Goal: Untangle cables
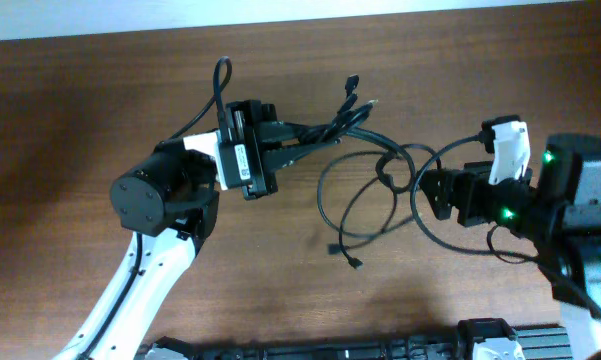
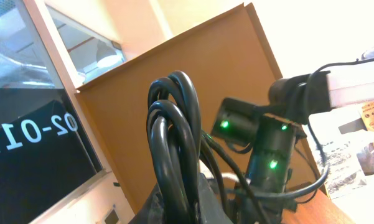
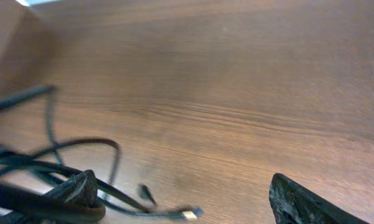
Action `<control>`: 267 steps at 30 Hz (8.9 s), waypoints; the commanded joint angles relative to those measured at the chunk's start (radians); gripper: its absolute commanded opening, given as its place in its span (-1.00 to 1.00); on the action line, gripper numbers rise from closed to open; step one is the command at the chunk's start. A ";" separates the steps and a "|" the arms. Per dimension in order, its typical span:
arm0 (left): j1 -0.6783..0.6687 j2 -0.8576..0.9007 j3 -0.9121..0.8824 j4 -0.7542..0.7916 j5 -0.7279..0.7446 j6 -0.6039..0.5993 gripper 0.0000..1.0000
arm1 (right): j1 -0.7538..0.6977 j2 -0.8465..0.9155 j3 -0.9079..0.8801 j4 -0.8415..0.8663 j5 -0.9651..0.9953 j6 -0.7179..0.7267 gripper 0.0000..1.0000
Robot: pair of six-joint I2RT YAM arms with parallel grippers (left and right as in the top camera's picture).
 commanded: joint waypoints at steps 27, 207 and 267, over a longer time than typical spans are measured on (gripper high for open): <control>0.295 0.001 0.022 0.205 -0.305 0.001 -1.00 | -0.003 0.211 0.001 -0.134 0.388 0.068 0.84; 0.180 0.001 0.130 0.376 -0.407 0.071 -1.00 | 0.549 0.765 -0.017 0.468 -0.336 0.405 0.88; 0.180 0.001 0.130 0.280 -0.481 0.211 -1.00 | 0.718 0.831 -0.018 0.978 -0.230 0.577 -0.92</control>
